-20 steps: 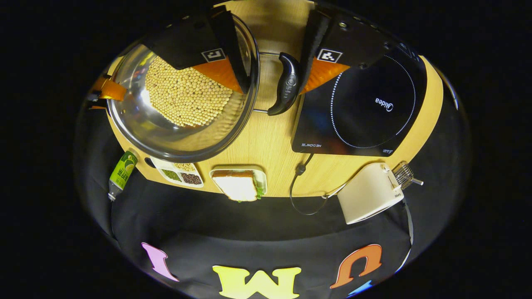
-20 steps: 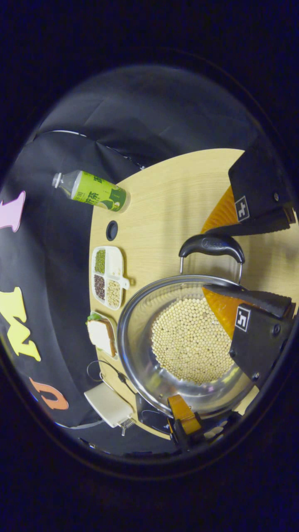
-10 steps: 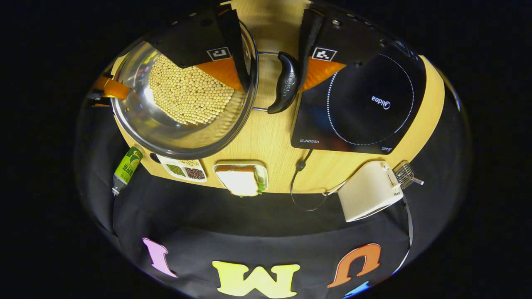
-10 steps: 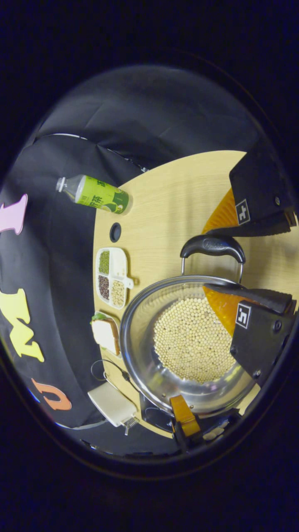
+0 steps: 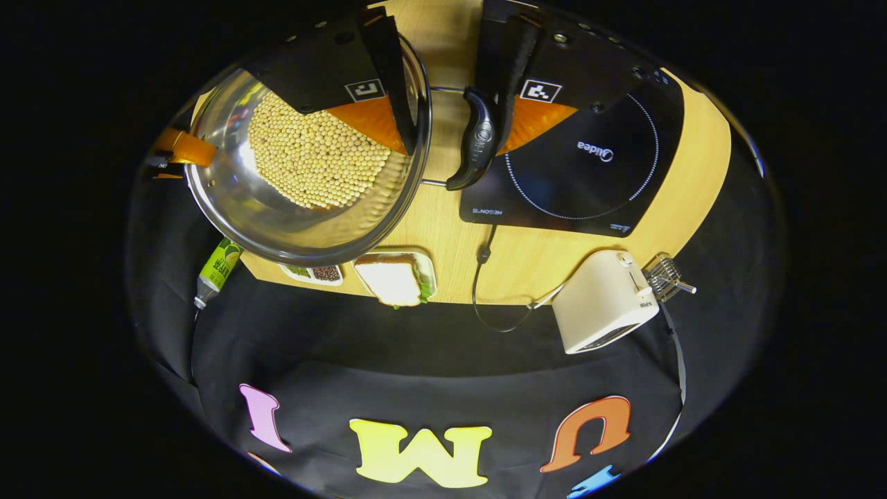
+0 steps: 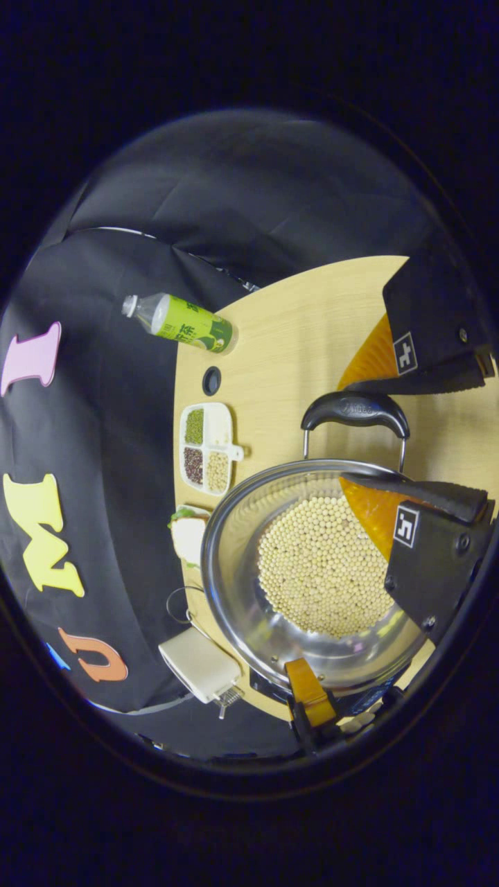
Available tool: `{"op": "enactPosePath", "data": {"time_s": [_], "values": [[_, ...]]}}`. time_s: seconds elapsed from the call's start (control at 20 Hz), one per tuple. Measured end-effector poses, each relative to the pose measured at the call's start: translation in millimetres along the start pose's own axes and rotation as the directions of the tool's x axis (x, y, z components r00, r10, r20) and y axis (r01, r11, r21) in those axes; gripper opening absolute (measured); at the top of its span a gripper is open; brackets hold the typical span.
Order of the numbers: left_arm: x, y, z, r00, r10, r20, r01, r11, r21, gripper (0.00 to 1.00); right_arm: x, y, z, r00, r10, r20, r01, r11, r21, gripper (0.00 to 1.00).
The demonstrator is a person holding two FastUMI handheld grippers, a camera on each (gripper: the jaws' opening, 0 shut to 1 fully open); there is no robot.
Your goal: First push the handle of the pot to place it horizontally, then grasp the pot with both hands and set it on the induction cooktop.
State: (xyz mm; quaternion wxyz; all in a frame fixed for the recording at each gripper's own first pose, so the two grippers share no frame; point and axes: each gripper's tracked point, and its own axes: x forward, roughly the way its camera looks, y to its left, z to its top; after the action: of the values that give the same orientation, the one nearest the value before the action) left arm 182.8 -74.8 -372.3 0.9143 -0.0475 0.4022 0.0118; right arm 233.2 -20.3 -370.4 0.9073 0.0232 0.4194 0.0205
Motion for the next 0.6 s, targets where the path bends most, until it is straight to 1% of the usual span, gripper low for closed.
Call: {"op": "enactPosePath", "data": {"time_s": [0.2, 0.4, 0.45, 0.5, 0.55, 0.6], "values": [[-16.2, 25.2, 11.1, 1.0, 0.003, 0.016, -0.003, 1.0, -0.008, 0.55, -18.5, 26.8, 9.8, 1.0, 0.003, 0.021, -0.003, 1.0, -0.002, 0.52], [-31.0, 58.9, 21.3, 0.999, 0.017, 0.039, -0.017, 1.0, 0.0, 0.55, -30.4, 62.9, 14.7, 0.999, 0.019, 0.032, -0.019, 1.0, 0.001, 0.52], [-32.5, 68.8, 21.9, 0.999, 0.02, 0.039, -0.02, 1.0, 0.001, 0.55, -33.3, 72.2, 15.0, 0.999, 0.022, 0.032, -0.022, 1.0, 0.002, 0.54], [-34.5, 78.6, 22.6, 0.999, 0.023, 0.04, -0.023, 1.0, -0.002, 0.55, -34.3, 81.5, 14.9, 0.999, 0.026, 0.031, -0.026, 1.0, 0.004, 0.54], [-37.6, 87.7, 22.1, 0.999, 0.026, 0.039, -0.026, 1.0, -0.003, 0.55, -35.8, 91.6, 14.2, 0.999, 0.029, 0.032, -0.03, 1.0, 0.003, 0.52], [-39.3, 97.9, 22.2, 0.999, 0.03, 0.039, -0.03, 1.0, -0.003, 0.55, -36.5, 101.3, 14.2, 0.999, 0.033, 0.031, -0.033, 0.999, -0.001, 0.52]]}}
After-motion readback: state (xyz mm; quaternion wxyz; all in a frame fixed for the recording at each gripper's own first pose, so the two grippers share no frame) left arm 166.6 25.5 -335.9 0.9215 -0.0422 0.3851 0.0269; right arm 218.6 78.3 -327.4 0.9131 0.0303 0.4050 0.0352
